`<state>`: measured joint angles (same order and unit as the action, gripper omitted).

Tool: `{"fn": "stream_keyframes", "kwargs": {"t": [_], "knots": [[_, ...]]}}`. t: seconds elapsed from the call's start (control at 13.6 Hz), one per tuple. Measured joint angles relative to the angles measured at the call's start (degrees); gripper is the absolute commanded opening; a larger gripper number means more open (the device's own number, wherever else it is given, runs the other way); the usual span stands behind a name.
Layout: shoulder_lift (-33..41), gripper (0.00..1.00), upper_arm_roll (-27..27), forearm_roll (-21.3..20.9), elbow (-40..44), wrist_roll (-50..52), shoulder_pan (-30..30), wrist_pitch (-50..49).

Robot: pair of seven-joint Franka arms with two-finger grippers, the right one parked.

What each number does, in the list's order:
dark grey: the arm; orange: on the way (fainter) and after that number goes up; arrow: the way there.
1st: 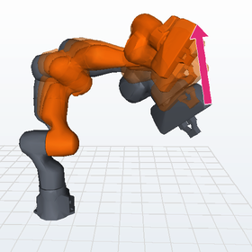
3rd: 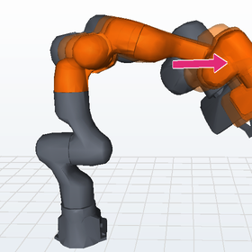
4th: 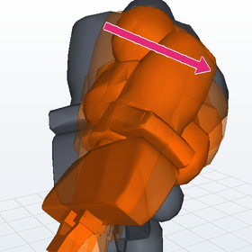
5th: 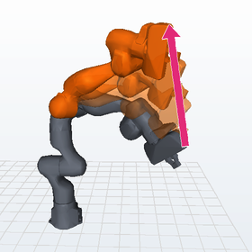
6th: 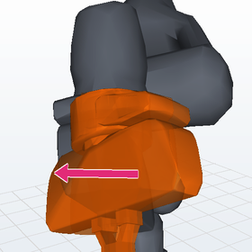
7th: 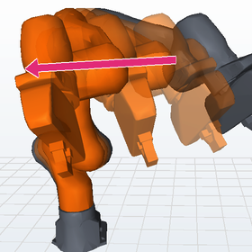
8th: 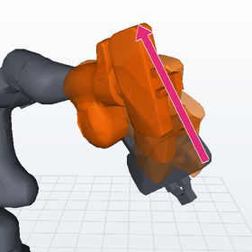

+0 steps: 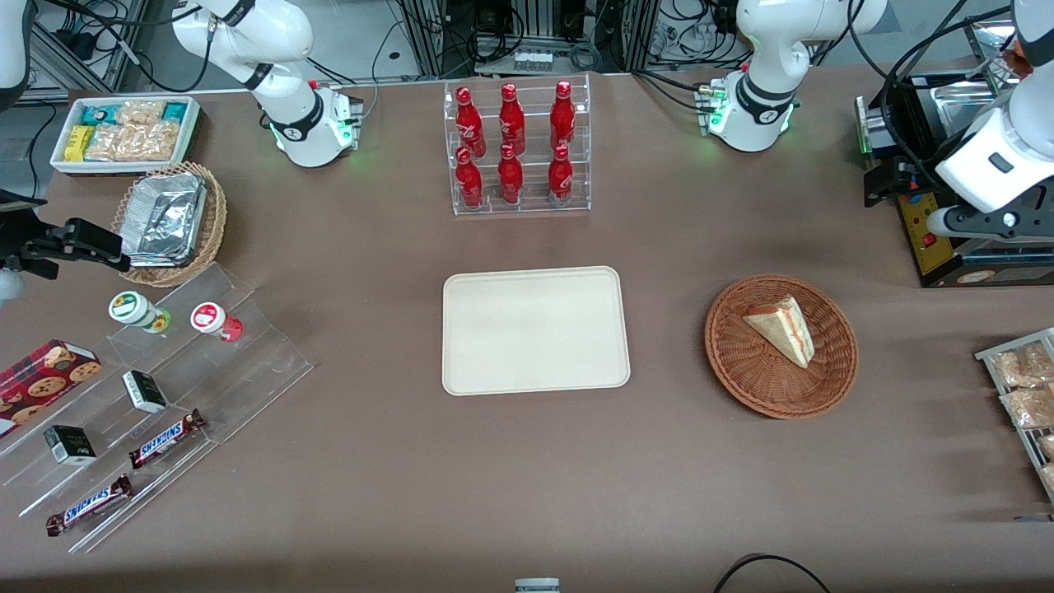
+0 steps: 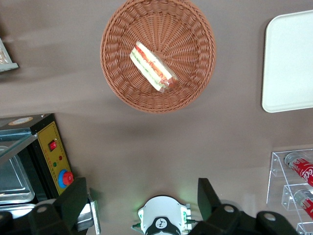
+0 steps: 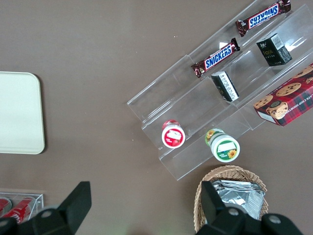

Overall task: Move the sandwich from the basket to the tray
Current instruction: 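Move the left gripper toward the wicker basket holding the sandwich, then lower the open left gripper over the wrapped sandwich in the basket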

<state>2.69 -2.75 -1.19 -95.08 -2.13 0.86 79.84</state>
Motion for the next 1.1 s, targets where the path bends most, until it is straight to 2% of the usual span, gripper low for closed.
{"fn": "stream_keyframes", "kwargs": {"t": [0.37, 1.1], "knots": [[-4.1, 1.00, 0.0, 0.0, -3.0, 0.0, 0.0, 4.6], [-7.1, 1.00, 0.1, -0.5, -18.3, 2.9, -0.1, 27.5]]}}
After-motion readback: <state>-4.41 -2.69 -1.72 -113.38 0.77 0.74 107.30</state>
